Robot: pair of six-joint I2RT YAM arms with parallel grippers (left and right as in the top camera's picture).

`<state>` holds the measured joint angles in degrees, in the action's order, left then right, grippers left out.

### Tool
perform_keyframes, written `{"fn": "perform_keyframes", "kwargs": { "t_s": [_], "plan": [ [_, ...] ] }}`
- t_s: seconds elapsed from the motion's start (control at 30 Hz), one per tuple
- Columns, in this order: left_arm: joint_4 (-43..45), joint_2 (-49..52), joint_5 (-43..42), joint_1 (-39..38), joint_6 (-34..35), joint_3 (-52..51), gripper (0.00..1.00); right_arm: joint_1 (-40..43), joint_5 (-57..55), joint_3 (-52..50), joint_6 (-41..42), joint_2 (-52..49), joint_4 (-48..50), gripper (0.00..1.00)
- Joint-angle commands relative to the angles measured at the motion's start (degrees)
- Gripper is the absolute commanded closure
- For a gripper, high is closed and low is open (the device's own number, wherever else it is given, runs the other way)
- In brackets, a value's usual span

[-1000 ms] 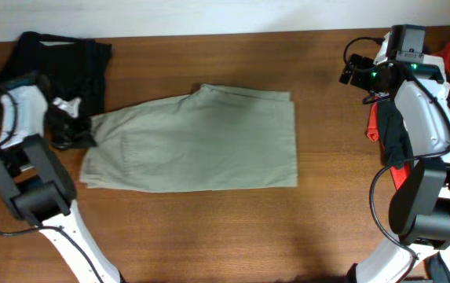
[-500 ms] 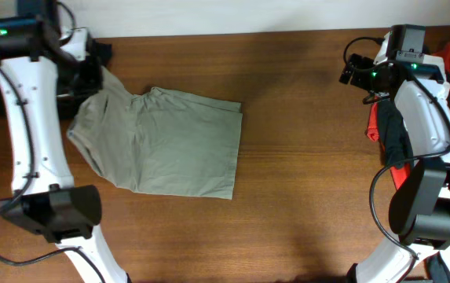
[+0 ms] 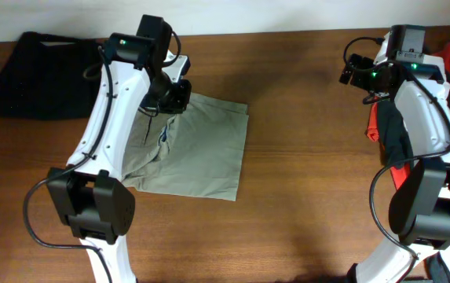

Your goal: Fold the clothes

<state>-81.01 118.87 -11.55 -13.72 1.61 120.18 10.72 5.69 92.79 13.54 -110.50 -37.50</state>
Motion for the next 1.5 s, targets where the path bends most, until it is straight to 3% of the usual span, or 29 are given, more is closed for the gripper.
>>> {"fn": "perform_keyframes", "kwargs": {
  "t_s": [0.0,0.23,0.47,0.57,0.7,0.93,1.07,1.17,1.27,1.4,1.47],
  "plan": [
    [-0.3,-0.8,-2.6,-1.3,0.5,-0.2,1.00,-0.2,0.1,0.4,0.5,1.3,0.0,0.01],
    [-7.4,-8.1,11.7,9.3,3.7,5.9,1.00,-0.2,0.1,0.4,0.5,1.3,0.0,0.01],
    [-11.8,-13.2,27.7,11.2,8.4,8.1,1.00,-0.2,0.1,0.4,0.5,1.3,0.0,0.01],
    [-12.7,-13.1,25.8,9.8,9.5,8.1,1.00,-0.2,0.1,0.4,0.5,1.3,0.0,0.01],
    [-10.2,-12.8,23.1,2.5,11.8,3.8,1.00,-0.2,0.1,0.4,0.5,1.3,0.0,0.01],
    [14.1,-12.7,11.0,-7.8,12.0,-20.8,1.00,-0.2,0.1,0.4,0.5,1.3,0.0,0.02],
    [18.0,-12.7,3.8,-9.3,11.6,-20.9,1.00,-0.2,0.1,0.4,0.5,1.3,0.0,0.01],
    [16.7,-13.7,4.7,-9.2,9.0,-18.1,1.00,-0.2,0.1,0.4,0.5,1.3,0.0,0.01],
    [9.4,-16.6,16.1,-8.0,9.0,-9.2,1.00,-0.2,0.1,0.4,0.5,1.3,0.0,0.01],
    [7.1,-18.1,16.5,-7.6,9.0,-5.3,1.00,-0.2,0.1,0.4,0.5,1.3,0.0,0.01],
    [3.8,-18.2,27.6,-7.5,11.3,-4.9,1.00,-0.2,0.1,0.4,0.5,1.3,0.0,0.01]
  ]
}}
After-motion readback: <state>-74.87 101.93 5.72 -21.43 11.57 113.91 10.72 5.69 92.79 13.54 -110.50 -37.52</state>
